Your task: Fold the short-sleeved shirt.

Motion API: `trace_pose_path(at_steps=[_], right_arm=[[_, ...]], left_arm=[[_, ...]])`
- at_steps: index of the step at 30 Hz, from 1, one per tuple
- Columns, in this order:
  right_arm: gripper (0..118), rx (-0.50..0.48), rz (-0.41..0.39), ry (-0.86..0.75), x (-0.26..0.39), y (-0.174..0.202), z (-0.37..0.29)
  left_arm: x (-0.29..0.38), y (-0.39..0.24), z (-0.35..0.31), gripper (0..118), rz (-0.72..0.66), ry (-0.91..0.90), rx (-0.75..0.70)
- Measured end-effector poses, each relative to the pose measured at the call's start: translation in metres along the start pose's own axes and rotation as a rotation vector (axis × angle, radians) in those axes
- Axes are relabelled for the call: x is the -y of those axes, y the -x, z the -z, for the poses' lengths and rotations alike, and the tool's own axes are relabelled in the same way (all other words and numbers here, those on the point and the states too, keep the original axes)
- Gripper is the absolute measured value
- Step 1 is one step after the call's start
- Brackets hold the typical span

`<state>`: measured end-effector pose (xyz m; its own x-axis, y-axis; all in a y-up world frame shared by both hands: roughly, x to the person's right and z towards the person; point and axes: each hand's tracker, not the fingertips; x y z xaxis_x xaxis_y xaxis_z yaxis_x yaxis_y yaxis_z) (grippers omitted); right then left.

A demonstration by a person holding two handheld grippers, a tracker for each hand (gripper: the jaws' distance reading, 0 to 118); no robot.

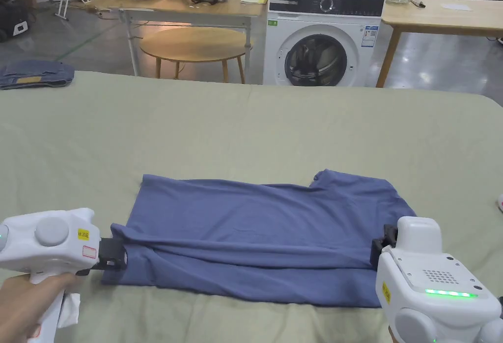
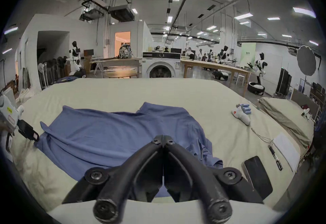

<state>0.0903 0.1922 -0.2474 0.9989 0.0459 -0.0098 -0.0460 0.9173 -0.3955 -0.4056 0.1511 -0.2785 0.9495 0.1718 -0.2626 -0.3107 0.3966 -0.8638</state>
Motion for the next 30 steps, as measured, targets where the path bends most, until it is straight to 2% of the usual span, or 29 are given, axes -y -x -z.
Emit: trace_pose_path(at_steps=[3,5,8,10,11,12,16,18,19,20,22,23,30], right_arm=[[0,0.007,-0.006,0.018,0.003,-0.003,0.002],[0,0.011,-0.006,0.029,0.005,-0.005,0.004],[0,0.017,-0.007,0.049,0.008,-0.008,0.006],[0,0.016,-0.004,0.07,0.01,-0.011,0.009],[0,0.014,-0.002,0.084,0.011,-0.013,0.011],[0,0.012,0.003,0.099,0.012,-0.017,0.014],[3,0.025,0.008,0.193,0.009,-0.034,0.024],[21,0.026,0.013,0.266,0.006,-0.048,0.032],[27,0.018,0.021,0.3,0.004,-0.055,0.036],[27,0.008,0.02,0.355,0.002,-0.062,0.043],[63,-0.002,0.031,0.443,0.004,-0.076,0.056],[71,0.007,0.021,0.485,0.005,-0.082,0.062],[70,-0.034,0.0,0.707,0.039,-0.107,0.099]], left_arm=[[0.007,-0.009,0.014,66,0.032,0.075,-0.06],[0.014,-0.021,0.012,65,0.102,0.039,-0.107],[0.021,-0.039,0.01,47,0.165,0.036,-0.155],[0.025,-0.044,0.009,24,0.171,0.026,-0.156],[0.017,-0.037,0.012,7,0.172,0.022,-0.151],[0.016,-0.035,0.011,1,0.177,0.008,-0.15],[0.019,-0.018,0.001,0,0.124,-0.019,-0.072],[0.022,-0.013,-0.004,0,0.114,-0.029,-0.057],[0.022,-0.012,-0.006,0,0.115,-0.03,-0.057],[0.024,-0.013,-0.007,0,0.12,-0.034,-0.057],[0.026,-0.015,-0.01,0,0.137,-0.042,-0.061],[0.025,-0.016,-0.01,0,0.143,-0.044,-0.064],[0.026,-0.017,-0.018,0,0.148,-0.064,-0.06]])
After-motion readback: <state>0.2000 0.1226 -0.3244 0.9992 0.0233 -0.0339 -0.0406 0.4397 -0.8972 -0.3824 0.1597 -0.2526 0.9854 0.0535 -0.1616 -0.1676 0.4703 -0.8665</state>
